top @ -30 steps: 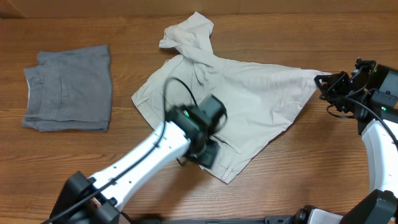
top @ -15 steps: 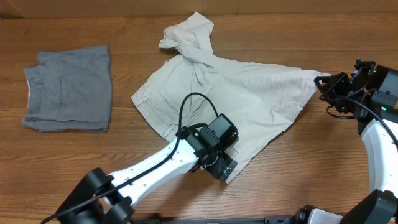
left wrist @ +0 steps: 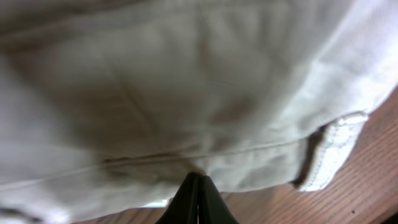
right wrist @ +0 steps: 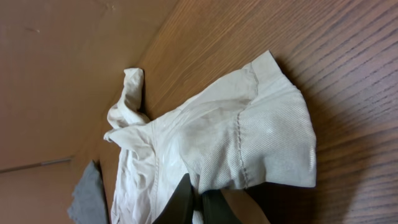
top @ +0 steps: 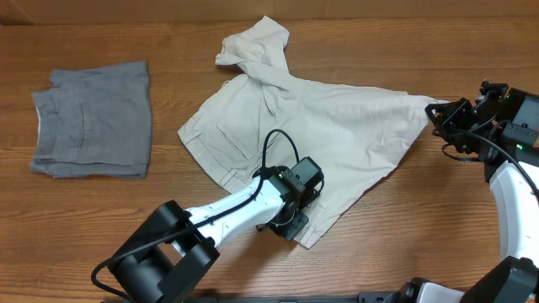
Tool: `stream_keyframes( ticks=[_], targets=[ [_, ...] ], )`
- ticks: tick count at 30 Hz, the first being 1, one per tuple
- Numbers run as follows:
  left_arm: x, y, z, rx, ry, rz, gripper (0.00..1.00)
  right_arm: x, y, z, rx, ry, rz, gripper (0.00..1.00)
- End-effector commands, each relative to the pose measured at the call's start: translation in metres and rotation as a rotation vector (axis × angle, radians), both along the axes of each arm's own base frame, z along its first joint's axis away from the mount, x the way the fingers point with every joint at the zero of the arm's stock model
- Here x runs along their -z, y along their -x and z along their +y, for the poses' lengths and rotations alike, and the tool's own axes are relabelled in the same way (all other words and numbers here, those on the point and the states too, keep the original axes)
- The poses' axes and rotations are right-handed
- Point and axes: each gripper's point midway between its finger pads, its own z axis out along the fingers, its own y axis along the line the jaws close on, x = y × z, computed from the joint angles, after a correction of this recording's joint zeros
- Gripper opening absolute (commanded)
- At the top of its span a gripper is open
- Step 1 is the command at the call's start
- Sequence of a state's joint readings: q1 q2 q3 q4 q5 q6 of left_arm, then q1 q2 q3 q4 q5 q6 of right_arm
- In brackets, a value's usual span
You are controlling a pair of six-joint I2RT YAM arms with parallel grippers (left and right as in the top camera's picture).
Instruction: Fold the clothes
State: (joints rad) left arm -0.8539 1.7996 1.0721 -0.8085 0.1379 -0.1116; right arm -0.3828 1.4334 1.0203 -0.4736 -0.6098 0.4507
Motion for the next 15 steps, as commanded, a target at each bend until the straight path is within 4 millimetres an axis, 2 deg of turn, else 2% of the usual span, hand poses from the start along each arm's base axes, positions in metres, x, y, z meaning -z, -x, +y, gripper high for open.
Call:
stream_keyframes(
  ticks=[1, 2, 3, 5, 7, 8, 12, 15],
  targets=[
    [-0.03, -0.034, -0.003, -0.081, -0.009, -0.087, 0.04, -0.013, -0.001, -0.001, -0.002, 0.026, -0.037, 0.04],
    [-0.047, -0.043, 0.002, -0.1, -0.019, -0.107, 0.04, -0.019, -0.001, -0.001, -0.002, 0.031, -0.051, 0.04],
    [-0.054, -0.046, 0.003, -0.109, -0.018, -0.112, 0.04, -0.022, 0.0, -0.001, -0.002, 0.034, -0.059, 0.04],
    [-0.076, -0.048, -0.005, -0.116, 0.053, -0.089, 0.06, -0.03, 0.002, 0.0, -0.002, 0.043, -0.08, 0.04],
    [-0.09, -0.039, -0.027, -0.069, 0.179, -0.027, 0.4, -0.035, 0.005, 0.001, -0.001, 0.046, -0.086, 0.04],
    [-0.093, -0.034, -0.038, -0.05, 0.226, -0.006, 0.47, -0.035, 0.006, 0.002, -0.001, 0.045, -0.083, 0.04],
    [-0.085, -0.024, -0.07, 0.035, 0.267, -0.04, 0.56, -0.032, 0.009, 0.002, 0.001, 0.04, -0.065, 0.04],
    [-0.061, -0.009, -0.09, 0.114, 0.215, -0.071, 0.64, -0.029, 0.011, 0.002, 0.007, 0.042, -0.049, 0.04]
  ],
)
